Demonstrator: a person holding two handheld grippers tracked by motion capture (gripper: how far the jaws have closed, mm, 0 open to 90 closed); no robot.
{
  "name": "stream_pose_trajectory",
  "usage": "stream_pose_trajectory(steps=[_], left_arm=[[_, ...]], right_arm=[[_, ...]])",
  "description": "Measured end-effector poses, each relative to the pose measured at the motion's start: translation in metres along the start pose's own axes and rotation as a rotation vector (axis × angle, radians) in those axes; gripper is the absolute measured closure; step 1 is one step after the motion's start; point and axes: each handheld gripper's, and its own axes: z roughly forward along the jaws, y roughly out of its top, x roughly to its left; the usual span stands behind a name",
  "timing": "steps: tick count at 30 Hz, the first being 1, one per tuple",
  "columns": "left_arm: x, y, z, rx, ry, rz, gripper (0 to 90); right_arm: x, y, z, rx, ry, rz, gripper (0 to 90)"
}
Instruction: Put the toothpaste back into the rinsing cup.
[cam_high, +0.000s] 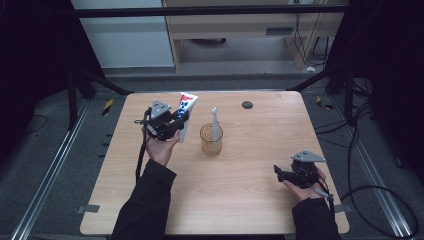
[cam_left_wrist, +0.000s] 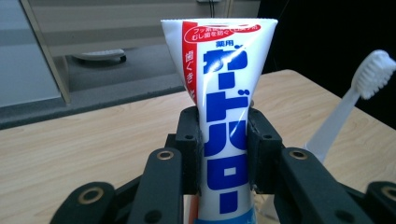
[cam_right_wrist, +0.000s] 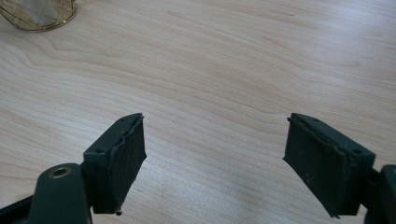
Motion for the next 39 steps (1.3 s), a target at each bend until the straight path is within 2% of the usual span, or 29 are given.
stream_pose_trajectory(steps=[5,14,19,30,39], left_arm=[[-0.004,0.004,0.012,-0.047,-0.012,-0.014,69.8],[-0.016,0.008,0.026,-0.088,-0.046,-0.021,69.7],[-0.020,0.008,0.032,-0.106,-0.050,-0.019,69.8],[-0.025,0.003,0.047,-0.123,-0.057,-0.027,69.7],[-0.031,-0.006,0.062,-0.120,-0.078,-0.035,69.7]], right_arm=[[0.000,-0.001,0.001,-0.007,-0.005,0.006,19.6],[0.000,-0.001,0.001,-0.015,-0.007,0.010,19.0],[0.001,-0.001,0.002,-0.015,-0.009,0.002,19.0],[0.001,-0.002,0.003,-0.013,-0.012,-0.008,19.3],[0.001,-0.002,0.003,-0.011,-0.009,-0.005,19.4]])
